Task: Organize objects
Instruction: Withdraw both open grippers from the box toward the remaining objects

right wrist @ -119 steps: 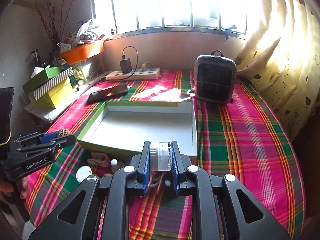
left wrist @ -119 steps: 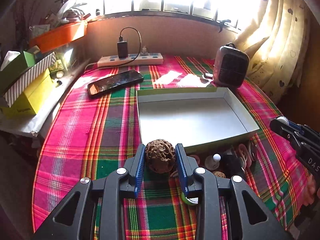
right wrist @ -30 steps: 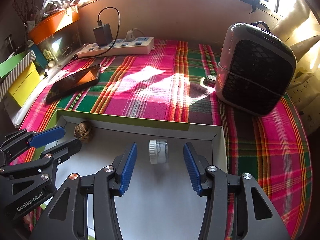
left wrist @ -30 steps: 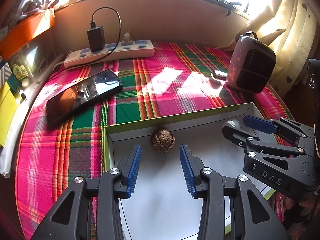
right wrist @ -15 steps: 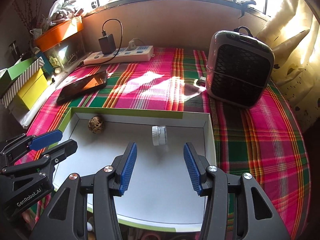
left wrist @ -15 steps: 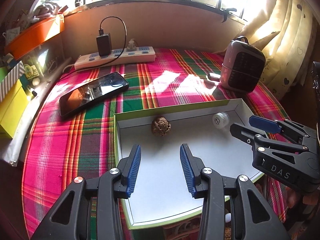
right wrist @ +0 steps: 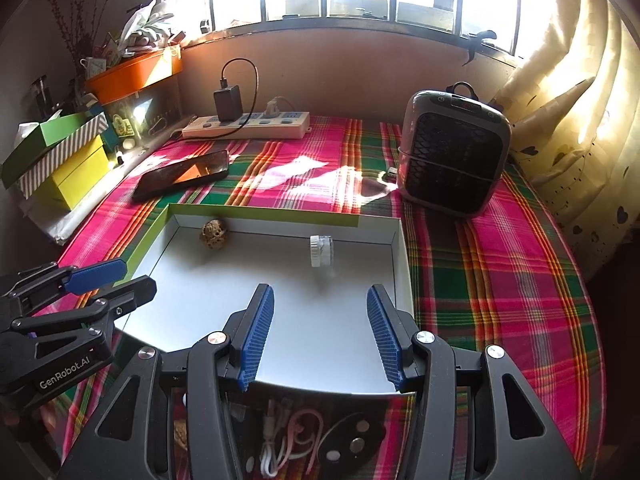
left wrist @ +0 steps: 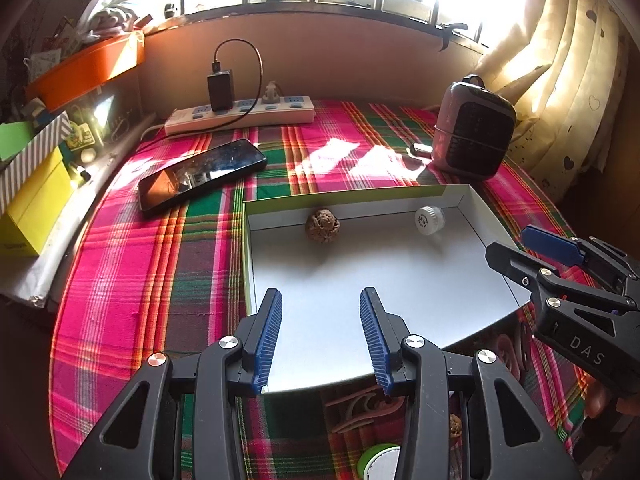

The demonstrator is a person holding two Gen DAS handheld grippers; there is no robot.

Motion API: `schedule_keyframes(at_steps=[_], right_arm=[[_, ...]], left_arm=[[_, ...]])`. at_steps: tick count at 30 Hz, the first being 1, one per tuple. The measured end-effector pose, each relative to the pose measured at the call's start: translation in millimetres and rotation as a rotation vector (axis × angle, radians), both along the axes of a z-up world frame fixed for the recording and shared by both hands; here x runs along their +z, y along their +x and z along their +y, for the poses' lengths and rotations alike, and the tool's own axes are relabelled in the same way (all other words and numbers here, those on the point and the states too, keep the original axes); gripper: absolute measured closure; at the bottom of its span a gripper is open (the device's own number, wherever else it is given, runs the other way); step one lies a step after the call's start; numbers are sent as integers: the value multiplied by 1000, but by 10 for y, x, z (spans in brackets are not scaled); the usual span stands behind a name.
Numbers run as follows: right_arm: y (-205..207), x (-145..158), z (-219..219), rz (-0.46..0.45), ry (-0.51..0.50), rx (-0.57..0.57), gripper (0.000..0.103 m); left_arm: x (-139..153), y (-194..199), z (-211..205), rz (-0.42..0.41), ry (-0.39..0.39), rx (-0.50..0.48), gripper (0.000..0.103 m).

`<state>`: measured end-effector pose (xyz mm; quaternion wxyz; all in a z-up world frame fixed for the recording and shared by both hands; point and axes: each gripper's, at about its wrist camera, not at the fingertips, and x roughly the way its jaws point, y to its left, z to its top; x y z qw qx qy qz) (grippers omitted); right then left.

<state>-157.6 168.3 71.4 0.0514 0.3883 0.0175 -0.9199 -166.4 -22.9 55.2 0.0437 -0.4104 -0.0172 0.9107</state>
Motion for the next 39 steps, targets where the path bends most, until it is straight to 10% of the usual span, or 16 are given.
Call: schedule_keyframes(at_steps=[39], right_arm=[[746,-193,556,2,-23,-114,49]], left_arm=[[-125,804,-92,17,103,-130,57]])
